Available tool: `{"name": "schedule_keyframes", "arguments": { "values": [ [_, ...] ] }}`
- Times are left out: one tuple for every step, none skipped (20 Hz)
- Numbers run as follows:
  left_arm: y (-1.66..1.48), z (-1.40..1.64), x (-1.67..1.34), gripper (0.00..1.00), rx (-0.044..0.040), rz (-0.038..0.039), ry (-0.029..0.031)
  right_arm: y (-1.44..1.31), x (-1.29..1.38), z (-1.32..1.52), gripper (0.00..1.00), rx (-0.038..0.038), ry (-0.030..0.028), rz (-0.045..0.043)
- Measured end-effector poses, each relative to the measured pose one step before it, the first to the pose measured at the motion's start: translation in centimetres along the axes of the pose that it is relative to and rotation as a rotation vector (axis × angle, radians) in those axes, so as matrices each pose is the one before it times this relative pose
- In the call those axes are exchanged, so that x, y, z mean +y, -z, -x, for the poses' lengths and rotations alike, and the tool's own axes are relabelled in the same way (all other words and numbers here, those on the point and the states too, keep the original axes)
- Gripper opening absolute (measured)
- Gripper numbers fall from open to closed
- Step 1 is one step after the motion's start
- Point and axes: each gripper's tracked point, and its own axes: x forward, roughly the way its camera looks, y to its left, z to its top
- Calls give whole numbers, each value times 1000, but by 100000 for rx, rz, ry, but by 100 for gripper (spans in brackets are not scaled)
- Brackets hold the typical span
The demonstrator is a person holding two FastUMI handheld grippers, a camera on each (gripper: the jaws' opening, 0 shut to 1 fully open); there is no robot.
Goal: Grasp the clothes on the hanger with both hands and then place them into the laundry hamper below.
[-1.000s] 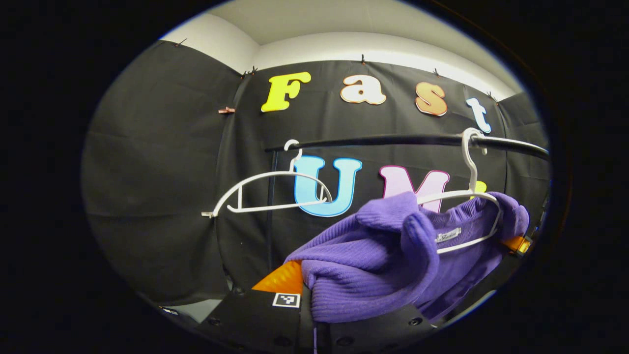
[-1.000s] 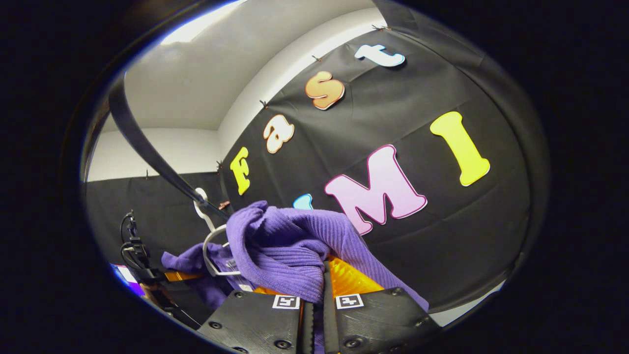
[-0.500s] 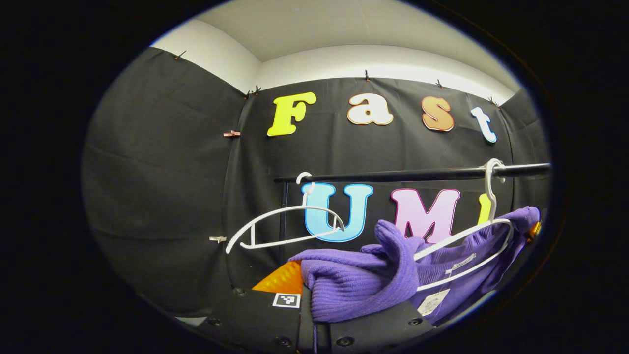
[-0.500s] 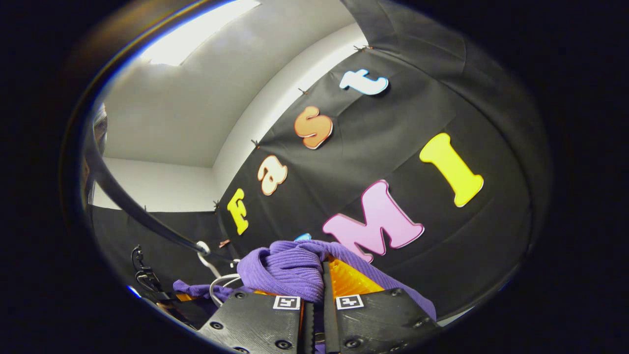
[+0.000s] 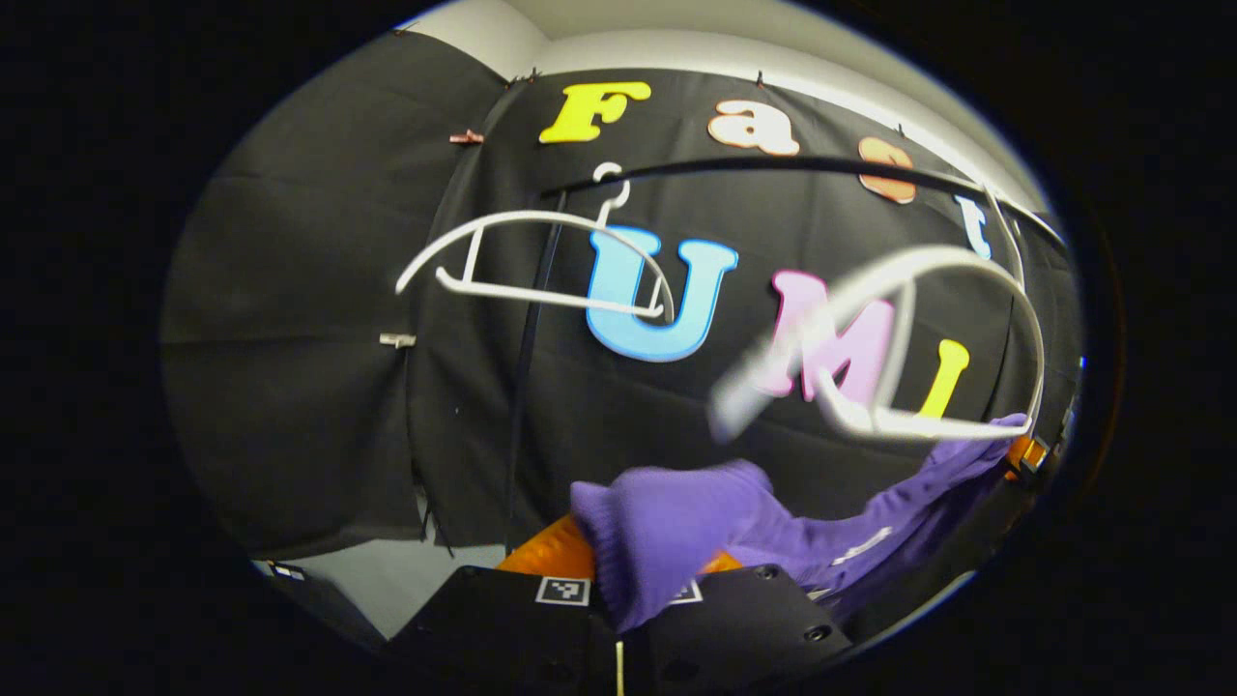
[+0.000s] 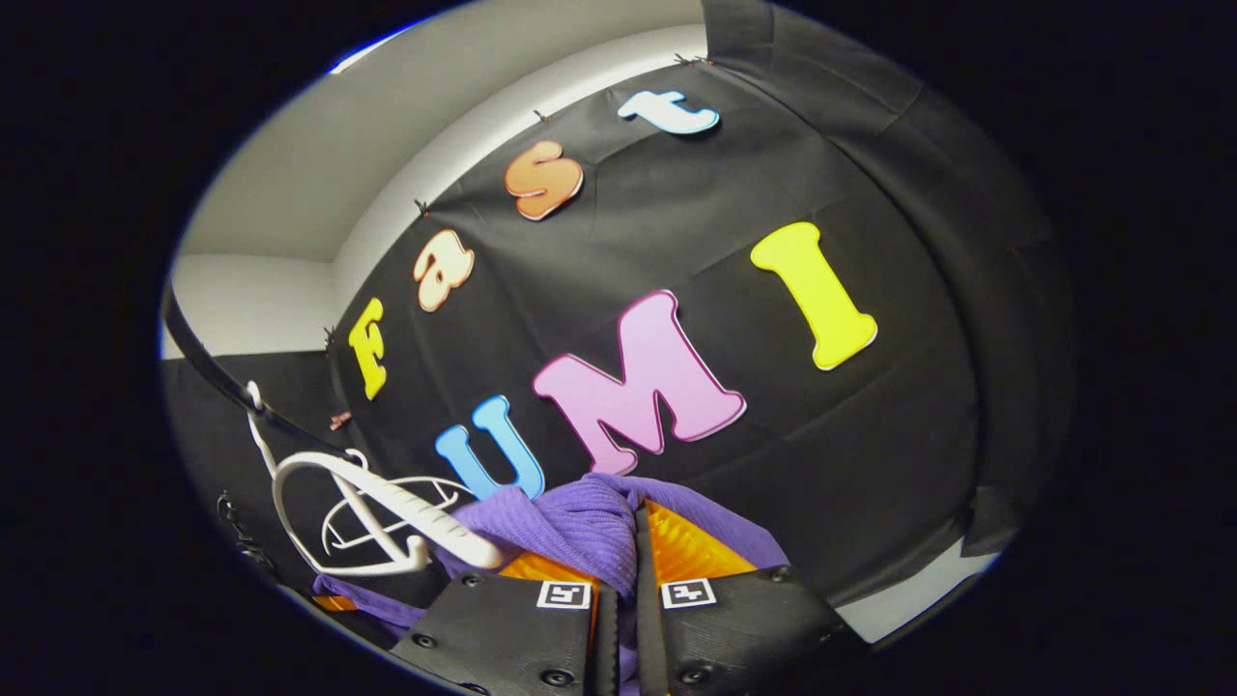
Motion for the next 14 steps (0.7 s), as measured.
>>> {"name": "schedule_keyframes", "arguments": {
  "values": [
    [1678,456,-762,7,3443,2368,2325,1367,-476,383,12,3767,1116,1394],
    [1335,565,-482,7,2207,768,605,1154,-21,346,12,3096,-240,547],
    [1135,493,-578,7,1861,-682,401,1135,150,342,12,2452,-488,214],
    [956,398,-527,7,1927,-325,535,1102,377,365,12,2747,-997,316],
    [811,215,-493,7,1731,777,971,1006,419,332,12,2154,-885,-53],
    [666,308,-641,7,1245,796,1338,1208,490,297,12,2655,-977,-141],
    [483,325,-546,7,743,482,862,1392,603,444,12,3206,-1240,-607],
    [381,309,-380,7,510,271,438,1186,518,332,12,2691,-1048,-925],
    [580,350,-313,7,606,521,576,1377,568,395,12,2779,-964,-1159],
    [316,255,-321,7,430,1008,588,1316,686,147,12,3249,-1253,-1062],
    [378,185,-286,7,362,749,577,1510,752,257,12,3060,-1236,-841],
    [333,191,-217,7,642,80,551,1388,846,270,12,3308,-1466,-531],
    [454,105,-2,7,853,-169,-87,1360,790,183,12,2877,-1609,-307],
    [424,91,38,7,1059,-2,60,1102,724,49,12,2434,-1367,-485]
  ]
}}
